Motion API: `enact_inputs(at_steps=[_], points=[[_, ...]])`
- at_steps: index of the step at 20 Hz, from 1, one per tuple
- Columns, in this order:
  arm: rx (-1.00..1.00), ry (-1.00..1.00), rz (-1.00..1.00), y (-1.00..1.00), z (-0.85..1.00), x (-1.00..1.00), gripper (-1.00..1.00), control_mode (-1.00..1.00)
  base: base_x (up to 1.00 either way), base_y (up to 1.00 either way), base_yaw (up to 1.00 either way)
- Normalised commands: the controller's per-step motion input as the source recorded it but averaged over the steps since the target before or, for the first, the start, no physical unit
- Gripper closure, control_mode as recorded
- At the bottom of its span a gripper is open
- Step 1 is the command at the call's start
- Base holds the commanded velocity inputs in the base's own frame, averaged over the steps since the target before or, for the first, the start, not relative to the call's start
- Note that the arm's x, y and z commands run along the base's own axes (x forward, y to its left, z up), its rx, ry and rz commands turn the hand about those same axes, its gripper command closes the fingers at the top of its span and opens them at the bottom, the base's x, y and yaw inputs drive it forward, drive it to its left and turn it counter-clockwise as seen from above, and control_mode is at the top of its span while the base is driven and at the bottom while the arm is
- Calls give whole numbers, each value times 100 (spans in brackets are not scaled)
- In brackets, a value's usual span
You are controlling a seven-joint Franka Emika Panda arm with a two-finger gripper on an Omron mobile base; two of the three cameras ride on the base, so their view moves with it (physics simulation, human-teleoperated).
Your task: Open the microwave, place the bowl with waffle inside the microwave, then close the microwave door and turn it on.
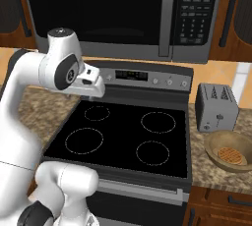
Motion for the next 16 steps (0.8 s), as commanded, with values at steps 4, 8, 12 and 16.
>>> enact_inputs(at_steps=[4, 8, 12, 16], points=[[1, -19, -5, -60, 56, -15, -100, -100, 0, 0, 0], [2, -35, -2, -65, 75, -1, -100, -100, 0, 0, 0], [6, -48, -3, -59, 87, 0, -100, -100, 0, 0, 0], [5, -32, -6, -57, 77, 0, -100, -100, 0, 0, 0]])
